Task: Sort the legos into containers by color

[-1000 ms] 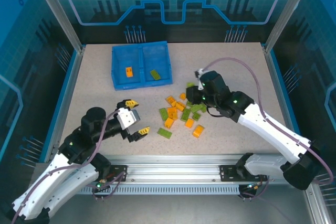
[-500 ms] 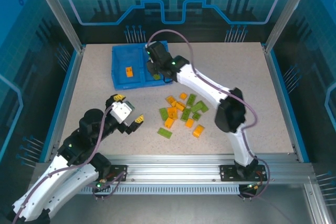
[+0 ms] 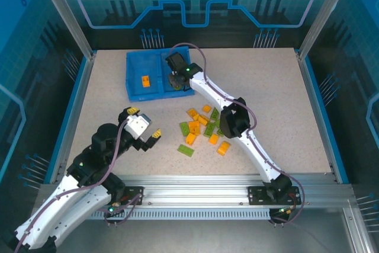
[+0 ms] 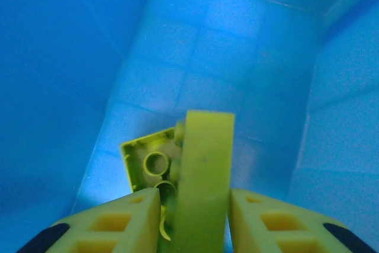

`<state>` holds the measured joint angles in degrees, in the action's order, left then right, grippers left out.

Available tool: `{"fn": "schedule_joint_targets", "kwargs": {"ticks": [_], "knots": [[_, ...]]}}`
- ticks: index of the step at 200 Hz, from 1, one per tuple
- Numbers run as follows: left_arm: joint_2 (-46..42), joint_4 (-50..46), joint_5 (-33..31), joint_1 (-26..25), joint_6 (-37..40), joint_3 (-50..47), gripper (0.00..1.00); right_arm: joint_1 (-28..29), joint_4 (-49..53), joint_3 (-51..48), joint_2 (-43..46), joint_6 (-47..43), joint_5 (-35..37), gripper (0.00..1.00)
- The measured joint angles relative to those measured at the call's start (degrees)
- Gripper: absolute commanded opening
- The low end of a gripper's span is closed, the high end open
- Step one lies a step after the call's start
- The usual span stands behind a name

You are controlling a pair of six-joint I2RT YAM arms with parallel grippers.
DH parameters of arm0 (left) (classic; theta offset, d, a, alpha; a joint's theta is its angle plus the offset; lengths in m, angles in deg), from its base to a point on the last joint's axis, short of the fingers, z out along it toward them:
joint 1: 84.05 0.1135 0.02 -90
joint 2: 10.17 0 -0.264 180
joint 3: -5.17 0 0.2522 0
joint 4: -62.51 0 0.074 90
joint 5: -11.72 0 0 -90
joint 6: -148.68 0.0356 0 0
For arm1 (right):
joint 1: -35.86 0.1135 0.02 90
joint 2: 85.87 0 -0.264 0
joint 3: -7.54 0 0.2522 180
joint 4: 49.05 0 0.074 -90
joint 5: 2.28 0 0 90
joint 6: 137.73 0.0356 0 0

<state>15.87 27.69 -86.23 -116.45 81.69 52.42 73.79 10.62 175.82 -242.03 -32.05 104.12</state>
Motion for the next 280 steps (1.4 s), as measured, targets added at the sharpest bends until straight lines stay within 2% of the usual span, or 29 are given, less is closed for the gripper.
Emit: {"fn": "schedule_joint_targets", "kwargs": {"ticks": [43, 64, 79, 113, 157, 198, 218, 245, 260, 280], "knots": [[0.8, 0.1, 0.0, 0.8, -0.5, 0.0, 0.99, 0.0, 1.3, -0.1, 2.9, 0.9, -1.9, 0.43], [2.0, 0.5, 0.0, 1.6, -3.0, 0.1, 0.99, 0.0, 1.8, -6.2, 10.7, 1.9, -3.1, 0.45], [4.0, -0.5, -0.3, 1.9, -6.3, 1.7, 0.99, 0.0, 1.4, -14.8, 20.3, 2.6, -4.0, 0.48], [12.2, -4.5, -1.7, 1.9, -21.8, 11.6, 0.99, 0.0, -1.5, -38.2, 48.0, 2.1, -7.1, 0.56], [25.3, -8.7, -2.4, 1.0, -48.0, 16.8, 0.97, -0.5, -0.6, -64.0, 79.3, 2.0, -9.0, 0.81], [44.0, -9.1, -1.8, -3.7, -63.7, 20.0, 0.91, -0.9, 4.5, -83.8, 100.1, 6.1, -9.4, 0.97], [53.7, -8.8, -1.2, -4.6, -70.4, 24.5, 0.9, -0.9, 7.7, -88.2, 105.1, 8.4, -9.7, 0.98], [63.9, -8.2, -1.2, -5.5, -78.3, 30.6, 0.86, -1.0, 9.9, -88.9, 106.3, 10.4, -9.6, 1.0], [70.0, -9.0, -1.2, -5.6, -82.2, 35.2, 0.76, -1.0, 10.6, -88.9, 106.3, 11.0, -9.6, 1.0], [77.9, -11.1, -1.2, -5.6, -85.6, 42.6, 0.73, -1.0, 11.1, -88.9, 106.3, 11.4, -9.6, 1.0]]}}
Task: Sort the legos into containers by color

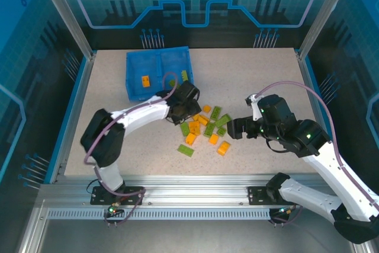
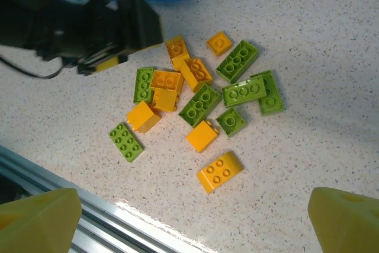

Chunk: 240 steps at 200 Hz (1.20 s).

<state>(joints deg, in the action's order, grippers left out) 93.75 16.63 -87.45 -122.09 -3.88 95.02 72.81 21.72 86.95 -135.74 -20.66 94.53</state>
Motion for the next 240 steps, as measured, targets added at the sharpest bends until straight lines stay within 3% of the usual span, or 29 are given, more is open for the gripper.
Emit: {"fn": "schedule_joint_targets", "kwargs": {"ticks": [44, 86, 120, 156, 188, 240], "knots": [[10.7, -1.7, 1.0, 0.0, -3.6, 8.3, 0.73, -0.2, 0.8, 0.0, 0.1, 0.0, -0.9, 1.0], [16.2, -5.6, -0.3, 0.0, -4.8, 12.8, 0.66, -0.3, 1.5, 0.0, 1.6, 0.4, -2.2, 1.0], [18.9, -7.9, -2.1, 0.1, -4.2, 14.9, 0.47, -0.3, 1.5, 0.0, 2.3, 1.0, -3.5, 1.0], [18.9, -8.7, -2.7, 0.2, -3.0, 15.1, 0.34, -0.3, 1.4, 0.0, 1.6, 1.6, -4.6, 1.0], [17.4, -8.5, -2.6, 0.2, -0.5, 14.4, 0.29, -0.3, 0.0, -0.1, 1.2, 1.7, -7.3, 1.0], [0.0, -9.1, -6.5, 0.9, 7.2, 12.7, 0.29, -0.3, -4.9, -0.9, 1.5, 3.6, -10.3, 1.0]]}}
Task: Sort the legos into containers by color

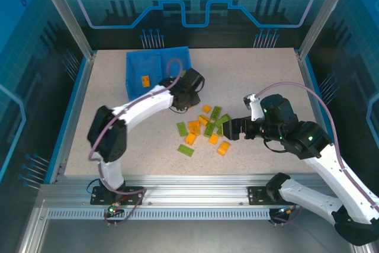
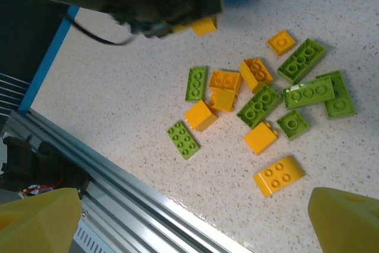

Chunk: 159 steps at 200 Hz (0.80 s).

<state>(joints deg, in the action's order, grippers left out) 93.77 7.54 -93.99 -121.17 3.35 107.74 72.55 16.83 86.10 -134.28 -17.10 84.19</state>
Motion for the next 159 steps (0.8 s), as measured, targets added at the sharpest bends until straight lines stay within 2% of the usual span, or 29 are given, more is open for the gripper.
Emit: {"fn": "schedule_joint_targets", "kwargs": {"ticks": [26, 58, 95, 159], "knots": [[-7.5, -0.7, -4.2, 3.7, 6.2, 3.0, 0.3, 0.0, -0.6, 0.0, 0.7, 0.6, 0.1, 1.0], [-7.9, -1.4, -8.2, 14.6, 14.7, 7.2, 0.3, 0.0, -0.7, -0.3, 1.6, 1.4, 0.8, 1.0], [6.2, -5.3, -11.9, 23.6, 21.8, 17.0, 0.3, 0.0, -0.7, -0.7, 1.9, 1.8, 1.8, 1.0], [26.0, -11.0, -11.8, 30.5, 26.3, 30.9, 0.36, 0.0, 0.8, -0.7, 3.2, 2.3, 3.1, 1.0]]}}
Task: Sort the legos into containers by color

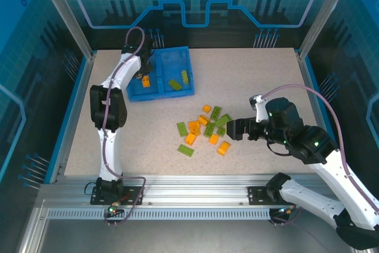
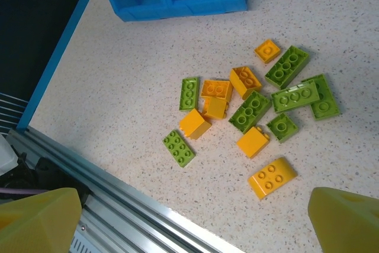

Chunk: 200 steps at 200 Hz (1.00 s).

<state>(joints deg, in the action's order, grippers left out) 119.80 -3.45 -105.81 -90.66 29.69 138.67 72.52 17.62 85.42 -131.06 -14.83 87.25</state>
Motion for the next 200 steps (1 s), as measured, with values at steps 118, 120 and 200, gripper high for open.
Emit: {"fn": "schedule_joint_targets", "kwargs": {"ticks": [118, 120, 200], "knots": [[3.0, -4.0, 2.3, 0.8, 0.2, 3.5, 0.49, 0.0, 0.2, 0.0, 0.3, 1.4, 0.1, 1.0], [2.7, -4.0, 2.4, 0.8, 0.2, 3.4, 0.49, 0.0, 0.2, 0.0, 0.3, 1.4, 0.1, 1.0], [-48.2, 10.8, 17.9, -7.8, 0.8, -25.7, 0.45, -0.4, -2.1, -0.4, -6.6, 4.4, 6.6, 0.96]]}}
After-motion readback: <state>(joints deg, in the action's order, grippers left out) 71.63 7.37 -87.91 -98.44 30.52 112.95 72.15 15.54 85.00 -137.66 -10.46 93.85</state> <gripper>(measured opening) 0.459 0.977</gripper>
